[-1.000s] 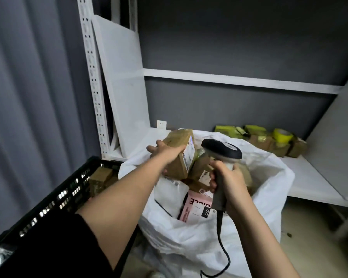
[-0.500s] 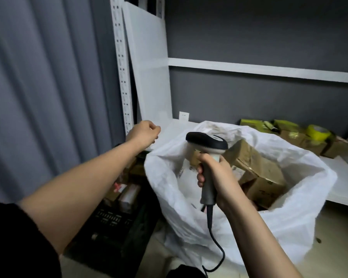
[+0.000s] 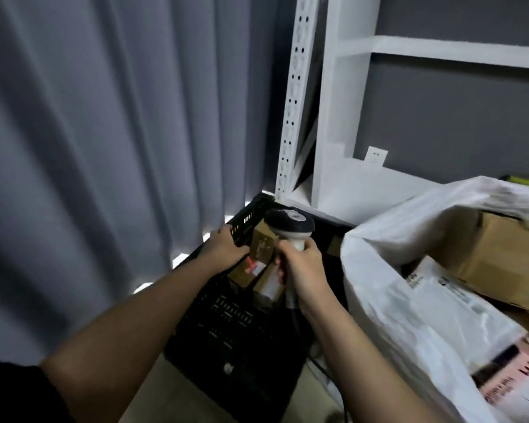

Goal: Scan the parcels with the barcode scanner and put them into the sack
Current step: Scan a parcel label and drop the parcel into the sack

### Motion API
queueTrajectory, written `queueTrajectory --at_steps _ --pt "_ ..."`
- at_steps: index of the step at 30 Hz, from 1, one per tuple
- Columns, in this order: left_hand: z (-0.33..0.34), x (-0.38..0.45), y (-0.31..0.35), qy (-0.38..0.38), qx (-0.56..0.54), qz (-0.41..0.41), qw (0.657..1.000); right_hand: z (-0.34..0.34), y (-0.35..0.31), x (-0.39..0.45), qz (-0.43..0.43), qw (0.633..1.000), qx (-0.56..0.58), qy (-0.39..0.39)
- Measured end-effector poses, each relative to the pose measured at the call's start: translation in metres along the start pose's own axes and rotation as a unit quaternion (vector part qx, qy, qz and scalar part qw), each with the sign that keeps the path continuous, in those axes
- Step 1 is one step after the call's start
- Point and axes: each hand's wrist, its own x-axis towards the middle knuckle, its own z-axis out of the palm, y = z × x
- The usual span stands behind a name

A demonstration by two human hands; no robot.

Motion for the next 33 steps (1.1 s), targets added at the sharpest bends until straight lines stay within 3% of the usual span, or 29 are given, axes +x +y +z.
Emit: queueTrajectory --at_steps 7,17,22,25,28,33 --pt "0.073 0.108 -0.020 -0.037 0.127 0.032 0.991 0.009 0.059 0.120 0.009 0.995 -0.035 0.089" --pt "0.147 0.219 -0.010 0.030 0.228 0.058 0.972 -0.012 0.084 0.195 0.069 0.992 -0.034 0.101" --pt "0.171 0.252 -0.010 0.016 0.228 0.037 0.973 -0.018 0.090 0.208 0.071 0.992 -0.013 0.104" --pt "0.177 0.252 -0.013 0.058 0.186 0.032 0.980 -0.020 0.090 0.209 0.064 0.993 -0.014 0.101" --pt "0.163 0.243 -0.021 0.075 0.061 -0.012 0.995 -0.019 0.091 0.206 0.061 0.992 -0.010 0.106" --pt "0.116 0.193 -0.031 0.080 -0.083 -0.050 0.992 -0.009 0.084 0.177 0.045 0.993 -0.031 0.106"
